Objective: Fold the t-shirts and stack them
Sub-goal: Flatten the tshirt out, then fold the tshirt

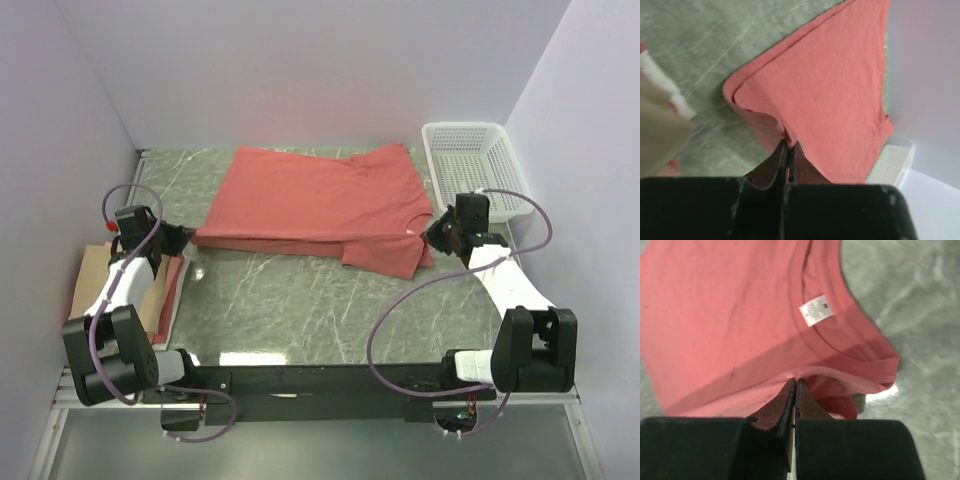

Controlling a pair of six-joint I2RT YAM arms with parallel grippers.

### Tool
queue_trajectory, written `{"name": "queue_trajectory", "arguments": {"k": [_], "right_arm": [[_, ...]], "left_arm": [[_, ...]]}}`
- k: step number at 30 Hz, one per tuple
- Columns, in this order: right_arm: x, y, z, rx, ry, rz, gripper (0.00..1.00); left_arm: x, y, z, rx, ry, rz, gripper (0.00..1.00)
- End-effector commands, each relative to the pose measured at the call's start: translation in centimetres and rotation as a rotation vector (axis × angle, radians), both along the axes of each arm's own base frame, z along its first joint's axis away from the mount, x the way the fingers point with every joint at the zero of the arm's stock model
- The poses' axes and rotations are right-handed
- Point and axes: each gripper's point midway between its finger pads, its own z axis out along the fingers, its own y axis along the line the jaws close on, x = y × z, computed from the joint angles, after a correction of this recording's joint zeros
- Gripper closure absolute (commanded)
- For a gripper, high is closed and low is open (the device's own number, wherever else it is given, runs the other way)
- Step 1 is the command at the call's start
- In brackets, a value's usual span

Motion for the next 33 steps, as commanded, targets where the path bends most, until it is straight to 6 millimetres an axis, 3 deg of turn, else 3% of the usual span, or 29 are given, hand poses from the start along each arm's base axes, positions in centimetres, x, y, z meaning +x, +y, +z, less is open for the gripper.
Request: {"name": "queue_trajectory", "arguments": {"k": [1,4,9,13,16,19,21,22,23,25,33], "right_arm": [[-1.3,-2.1,-0.6,-0.069,0.027,-0.046,1.00],[-2.7,-2.2,-1.7,-0.073,0.051,-0.045,1.00],[-4.7,-2.3,-1.7,-0.088,0.047,-0.044,1.00],[-5.6,-2.4,-1.3,-0.102,0.044,-0.037,1.00],[-5.1,-2.5,-0.2,-0.103,0.019,-0.042,1.00],[-3.6,-2.4,0.7,-0.095,0.014,-0.039,1.00],[-2.3,-2.4,1.7,-0.096,0.007,-0.036,1.00],[-1.8,-2.5,0.9,-0.098,0.036,-0.038,1.00],[-1.4,-2.5,0.8,-0.096,0.042,-0.038,1.00],[-0.5,-2.5,0.4,-0.088,0.051,-0.036,1.00],[0.5,-2.8,-2.5,-0.091,0.104,-0.052,0.99]], "left_arm": [[-1.5,0.7,-1.2,0.077,0.031,0.000,1.00],[-2.6,0.5,-1.9,0.086,0.052,-0.007,1.00],[-3.4,0.2,-1.6,0.102,0.043,-0.025,1.00],[-3.9,0.2,-1.2,0.118,0.042,-0.035,0.99],[-3.6,0.2,-0.9,0.125,0.029,-0.038,1.00],[-2.0,0.2,0.0,0.100,0.010,-0.052,1.00],[-1.0,0.0,-0.6,0.082,0.034,-0.062,1.00],[0.2,0.1,0.3,0.088,0.014,-0.061,1.00],[0.7,0.0,-0.6,0.077,0.045,-0.069,1.00],[2.2,-0.3,-0.1,0.079,0.048,-0.080,0.99],[5.3,-1.4,-2.4,0.060,0.112,-0.073,0.99]]}}
